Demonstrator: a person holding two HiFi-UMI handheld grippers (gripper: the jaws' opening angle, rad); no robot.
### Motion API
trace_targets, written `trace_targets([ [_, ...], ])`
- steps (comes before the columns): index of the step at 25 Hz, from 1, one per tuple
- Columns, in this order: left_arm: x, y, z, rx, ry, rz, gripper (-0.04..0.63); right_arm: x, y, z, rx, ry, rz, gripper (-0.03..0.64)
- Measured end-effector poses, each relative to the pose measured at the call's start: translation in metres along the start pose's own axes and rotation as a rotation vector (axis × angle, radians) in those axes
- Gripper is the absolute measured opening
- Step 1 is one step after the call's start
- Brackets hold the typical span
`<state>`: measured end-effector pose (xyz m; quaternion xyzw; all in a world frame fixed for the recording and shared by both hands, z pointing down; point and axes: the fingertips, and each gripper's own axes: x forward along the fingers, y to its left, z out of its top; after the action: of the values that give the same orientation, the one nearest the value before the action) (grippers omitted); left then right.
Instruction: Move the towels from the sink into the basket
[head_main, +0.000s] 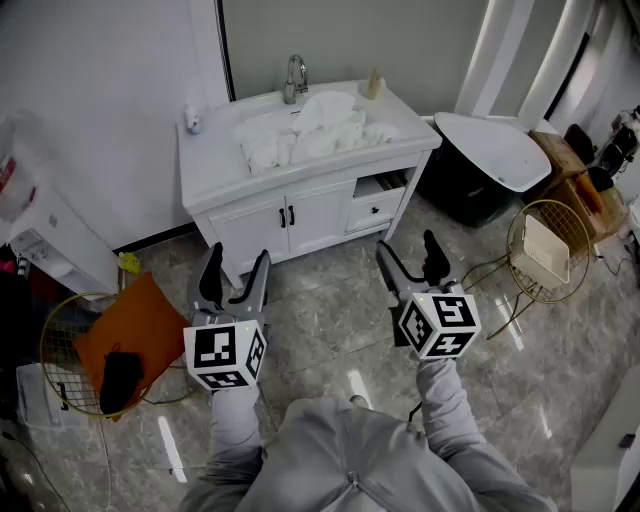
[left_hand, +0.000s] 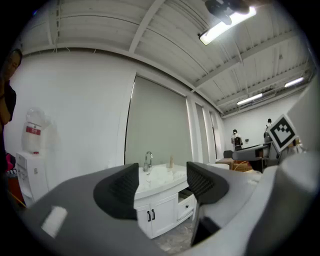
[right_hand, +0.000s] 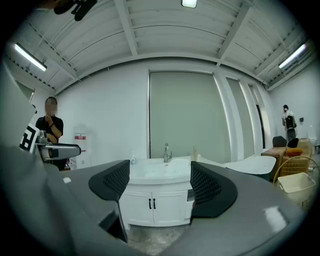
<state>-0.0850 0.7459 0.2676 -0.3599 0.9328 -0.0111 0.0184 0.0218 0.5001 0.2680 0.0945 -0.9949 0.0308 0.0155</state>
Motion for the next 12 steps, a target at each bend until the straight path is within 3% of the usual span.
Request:
trace_targets([
  [12, 0.0058, 0.0062, -0.0022, 0.000, 0.000, 0.009, 0.348, 0.0086, 0.0022, 0.0006, -0.009, -0.003, -0.001, 0.374],
])
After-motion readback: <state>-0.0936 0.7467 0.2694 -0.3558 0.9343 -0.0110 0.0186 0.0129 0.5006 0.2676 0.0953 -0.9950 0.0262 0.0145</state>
